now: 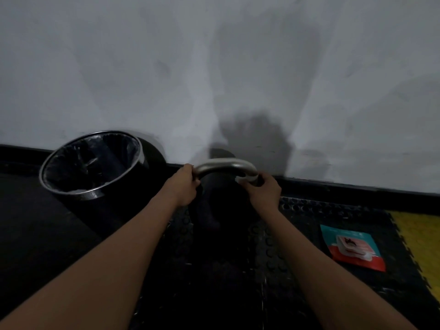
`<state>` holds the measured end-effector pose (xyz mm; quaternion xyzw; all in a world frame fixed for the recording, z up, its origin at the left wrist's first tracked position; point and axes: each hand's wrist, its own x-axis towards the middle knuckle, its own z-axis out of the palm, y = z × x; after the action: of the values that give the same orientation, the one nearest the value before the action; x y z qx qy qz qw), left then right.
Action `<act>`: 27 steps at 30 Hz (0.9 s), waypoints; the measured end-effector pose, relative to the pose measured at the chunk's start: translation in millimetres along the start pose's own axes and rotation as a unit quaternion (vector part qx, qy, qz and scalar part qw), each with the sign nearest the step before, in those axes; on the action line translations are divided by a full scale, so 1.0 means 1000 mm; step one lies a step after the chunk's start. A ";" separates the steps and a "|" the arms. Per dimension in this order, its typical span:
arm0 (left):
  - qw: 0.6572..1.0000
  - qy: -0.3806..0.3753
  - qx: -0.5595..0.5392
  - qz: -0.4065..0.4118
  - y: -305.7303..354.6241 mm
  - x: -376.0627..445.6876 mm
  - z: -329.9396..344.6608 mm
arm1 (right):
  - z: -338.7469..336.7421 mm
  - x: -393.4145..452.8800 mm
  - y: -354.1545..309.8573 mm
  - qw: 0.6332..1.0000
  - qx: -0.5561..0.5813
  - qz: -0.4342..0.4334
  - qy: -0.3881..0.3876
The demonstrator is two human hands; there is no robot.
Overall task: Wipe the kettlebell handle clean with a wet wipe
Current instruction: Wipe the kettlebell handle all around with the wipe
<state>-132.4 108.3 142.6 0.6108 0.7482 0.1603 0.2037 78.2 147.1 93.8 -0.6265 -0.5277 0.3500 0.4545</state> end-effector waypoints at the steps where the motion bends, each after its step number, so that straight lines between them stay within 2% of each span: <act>1: 1.000 0.000 -0.004 0.000 0.000 0.000 0.001 | 0.001 -0.001 0.002 1.000 -0.004 0.011 -0.008; 3: 1.000 0.002 -0.007 0.001 -0.001 -0.001 0.002 | 0.004 -0.002 0.008 0.999 -0.017 0.035 -0.024; 6: 1.000 0.003 -0.001 0.004 -0.001 -0.002 0.002 | 0.009 -0.001 0.007 0.999 -0.016 0.046 -0.009; 10: 1.000 0.008 0.005 0.009 -0.002 0.000 0.001 | 0.014 0.005 -0.011 0.998 0.015 0.013 0.066; 12: 1.000 0.013 0.005 0.010 -0.002 0.000 0.002 | 0.015 0.007 -0.014 0.997 0.009 -0.021 0.077; 15: 1.000 0.015 0.003 0.012 -0.002 0.000 0.004 | 0.011 0.008 -0.007 0.998 0.000 -0.023 0.051; 19: 1.000 0.015 0.003 0.017 -0.003 0.000 0.003 | 0.009 0.010 0.004 0.997 0.004 0.066 -0.024; 22: 1.000 0.015 0.005 0.017 -0.003 -0.001 0.003 | 0.011 0.012 0.003 0.994 0.024 0.100 -0.044; 27: 1.000 0.009 0.015 0.016 -0.001 -0.001 0.003 | 0.010 0.017 -0.007 1.000 -0.017 0.018 -0.002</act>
<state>-132.0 106.9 139.5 0.6243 0.7422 0.1578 0.1857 70.3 165.5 97.7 -0.6429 -0.5231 0.3507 0.4359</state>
